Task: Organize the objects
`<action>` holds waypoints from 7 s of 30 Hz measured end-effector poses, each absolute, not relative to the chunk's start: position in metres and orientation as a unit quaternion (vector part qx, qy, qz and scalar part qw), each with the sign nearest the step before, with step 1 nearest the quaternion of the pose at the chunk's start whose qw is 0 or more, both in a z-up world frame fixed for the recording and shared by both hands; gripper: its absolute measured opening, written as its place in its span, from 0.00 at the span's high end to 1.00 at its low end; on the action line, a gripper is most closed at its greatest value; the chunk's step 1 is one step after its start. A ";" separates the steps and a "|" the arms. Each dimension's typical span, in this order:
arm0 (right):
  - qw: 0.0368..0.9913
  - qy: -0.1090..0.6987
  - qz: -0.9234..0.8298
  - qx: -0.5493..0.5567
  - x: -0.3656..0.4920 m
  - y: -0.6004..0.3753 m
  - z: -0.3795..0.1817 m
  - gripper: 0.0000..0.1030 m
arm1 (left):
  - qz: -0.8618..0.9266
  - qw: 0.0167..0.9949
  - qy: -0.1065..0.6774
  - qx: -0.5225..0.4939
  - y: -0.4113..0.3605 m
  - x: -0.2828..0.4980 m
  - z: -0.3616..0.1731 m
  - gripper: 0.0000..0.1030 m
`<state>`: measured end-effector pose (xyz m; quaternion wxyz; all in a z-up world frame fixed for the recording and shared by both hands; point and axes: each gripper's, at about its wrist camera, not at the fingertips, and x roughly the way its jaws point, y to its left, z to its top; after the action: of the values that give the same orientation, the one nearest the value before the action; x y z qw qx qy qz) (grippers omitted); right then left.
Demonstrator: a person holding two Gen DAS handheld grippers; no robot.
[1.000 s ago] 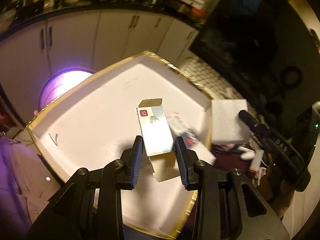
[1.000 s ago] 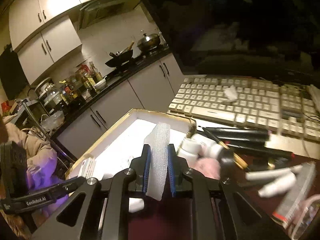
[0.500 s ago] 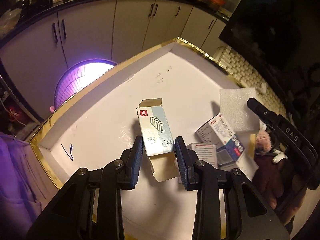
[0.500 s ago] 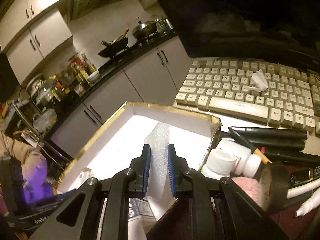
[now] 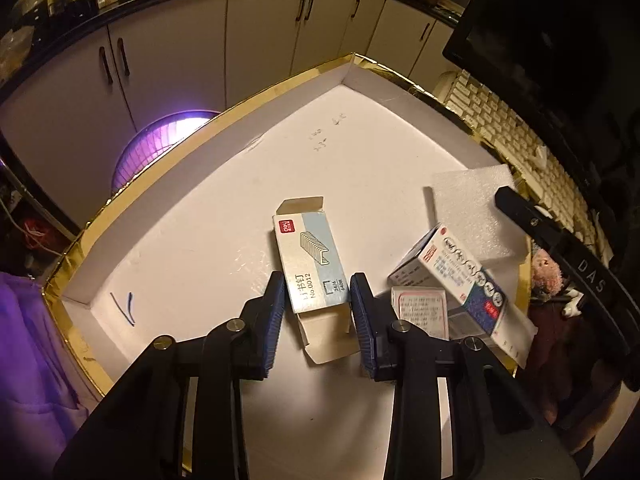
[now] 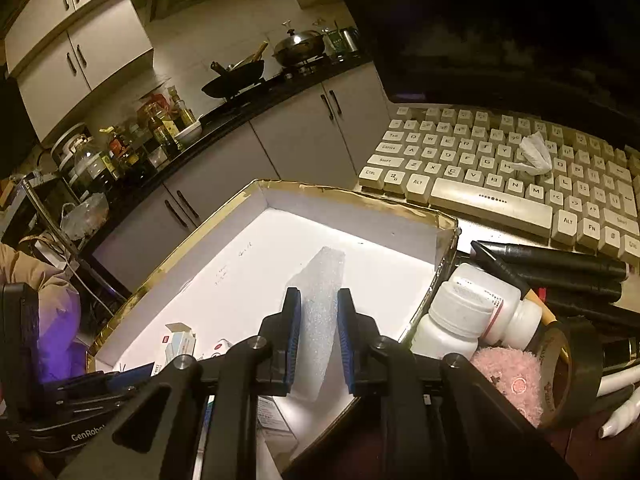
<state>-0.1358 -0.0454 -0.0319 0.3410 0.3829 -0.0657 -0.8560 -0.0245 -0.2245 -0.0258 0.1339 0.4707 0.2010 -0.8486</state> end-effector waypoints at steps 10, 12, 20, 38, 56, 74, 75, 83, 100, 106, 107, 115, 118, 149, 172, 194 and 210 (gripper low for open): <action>0.328 -0.051 -0.868 0.369 -0.131 -0.046 -0.029 0.51 | -0.852 0.155 0.192 0.461 -0.220 -0.017 -0.018 0.57; 0.320 -0.043 -0.875 0.360 -0.129 -0.046 -0.026 0.46 | -0.856 0.161 0.182 0.457 -0.217 -0.014 -0.016 0.57; 0.296 -0.023 -0.893 0.338 -0.123 -0.040 -0.021 0.45 | -0.878 0.194 0.137 0.415 -0.201 0.003 -0.002 0.57; 0.315 -0.044 -0.889 0.330 -0.069 0.021 0.003 0.45 | -0.902 0.149 0.141 0.379 -0.164 0.034 0.025 0.57; 0.272 -0.112 -0.879 0.376 -0.004 0.155 -0.029 0.45 | -0.908 -0.009 0.107 0.405 -0.070 0.013 0.017 0.57; 0.086 -0.100 -0.928 0.349 -0.027 0.264 -0.020 0.45 | -0.890 -0.072 0.065 0.446 -0.011 -0.018 -0.001 0.57; 0.075 -0.096 -0.927 0.354 -0.031 0.268 -0.022 0.45 | -0.889 -0.076 0.063 0.447 -0.008 -0.020 -0.001 0.57; 0.111 -0.164 -0.896 0.397 -0.041 0.281 -0.048 0.45 | -0.880 -0.121 0.050 0.456 0.028 -0.041 0.001 0.57; 0.138 -0.153 -0.893 0.401 -0.037 0.280 -0.049 0.44 | -0.834 -0.189 0.081 0.512 0.092 -0.128 -0.024 0.57; 0.146 -0.168 -0.888 0.402 -0.040 0.285 -0.050 0.44 | -0.821 -0.212 0.138 0.511 0.079 -0.126 -0.028 0.77; 0.147 -0.171 -0.887 0.403 -0.040 0.285 -0.051 0.44 | -0.824 -0.212 0.135 0.508 0.079 -0.124 -0.026 0.82; 0.177 -0.136 -0.882 0.415 -0.039 0.269 -0.049 0.44 | -0.832 -0.210 0.104 0.503 0.068 -0.103 -0.021 0.80; 0.167 -0.145 -0.884 0.412 -0.039 0.273 -0.048 0.44 | -0.844 -0.193 0.101 0.490 0.066 -0.104 -0.018 0.53; 0.133 -0.130 -0.903 0.387 -0.036 0.277 -0.034 0.44 | -0.844 -0.227 0.009 0.485 0.100 -0.106 -0.022 0.71; 0.210 0.062 -0.875 0.431 -0.012 0.202 -0.039 0.42 | -0.848 -0.207 0.002 0.488 0.099 -0.104 -0.016 0.71; 0.231 0.144 -0.867 0.417 0.010 0.183 -0.045 0.26 | -0.844 -0.208 0.043 0.493 0.076 -0.096 -0.022 0.82; 0.222 0.085 -0.874 0.424 -0.003 0.196 -0.046 0.26 | -0.835 -0.202 0.065 0.508 0.069 -0.103 -0.029 0.64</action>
<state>-0.0033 0.1962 -0.0456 0.2224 0.4238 0.0851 -0.8739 -0.1025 0.0693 -0.0292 -0.2023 0.5077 0.0650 -0.8349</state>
